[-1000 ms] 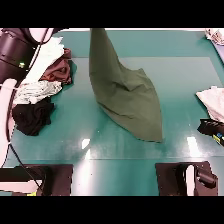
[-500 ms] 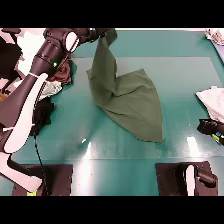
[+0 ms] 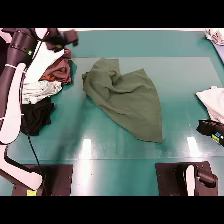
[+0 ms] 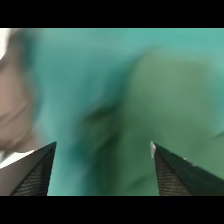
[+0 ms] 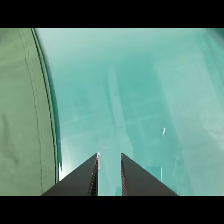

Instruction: Fold the shirts.

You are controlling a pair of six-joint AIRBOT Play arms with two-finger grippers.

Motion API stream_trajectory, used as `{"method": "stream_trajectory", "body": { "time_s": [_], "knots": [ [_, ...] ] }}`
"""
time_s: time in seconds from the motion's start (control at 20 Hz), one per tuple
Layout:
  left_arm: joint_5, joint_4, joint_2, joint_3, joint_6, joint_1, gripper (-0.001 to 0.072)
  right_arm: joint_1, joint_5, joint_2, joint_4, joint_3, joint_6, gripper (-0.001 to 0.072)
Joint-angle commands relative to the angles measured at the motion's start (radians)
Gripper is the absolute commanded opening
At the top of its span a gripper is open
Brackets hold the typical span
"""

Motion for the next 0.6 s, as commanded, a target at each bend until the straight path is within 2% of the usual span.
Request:
{"method": "stream_trajectory", "body": {
  "time_s": [0.0, 0.1, 0.15, 0.2, 0.3, 0.4, 0.45, 0.55],
  "knots": [
    [-0.251, 0.038, 0.001, -0.079, 0.189, 0.038, 0.0698, 0.0, 0.023, -0.001, 0.0, 0.0, 0.0, 0.0175],
    [-0.174, -0.02, -0.002, -0.134, 0.19, 0.042, 0.0697, 0.0, 0.039, -0.001, 0.008, 0.0, 0.0, 0.0174],
    [-0.138, -0.027, -0.006, -0.147, 0.191, 0.042, 0.0586, 0.0, 0.05, -0.001, 0.008, 0.0, 0.0, 0.0175],
    [-0.098, -0.027, -0.014, -0.151, 0.191, 0.042, 0.0522, 0.0, 0.057, -0.001, 0.008, 0.0, 0.0, 0.0175],
    [-0.024, -0.045, -0.037, -0.151, 0.21, 0.042, 0.0523, 0.0, 0.068, -0.001, 0.009, 0.0, 0.0, 0.0175],
    [0.008, -0.145, -0.079, -0.151, 0.249, 0.042, 0.0525, 0.0, 0.074, -0.001, 0.009, -0.001, 0.0, 0.0175],
    [0.014, -0.2, -0.106, -0.151, 0.269, 0.042, 0.0563, 0.0, 0.074, -0.001, 0.009, 0.0, 0.0, 0.0175],
    [0.037, -0.258, -0.16, -0.151, 0.286, 0.042, 0.0563, 0.0, 0.077, -0.001, 0.009, 0.0, 0.0, 0.0175]
  ]
}}
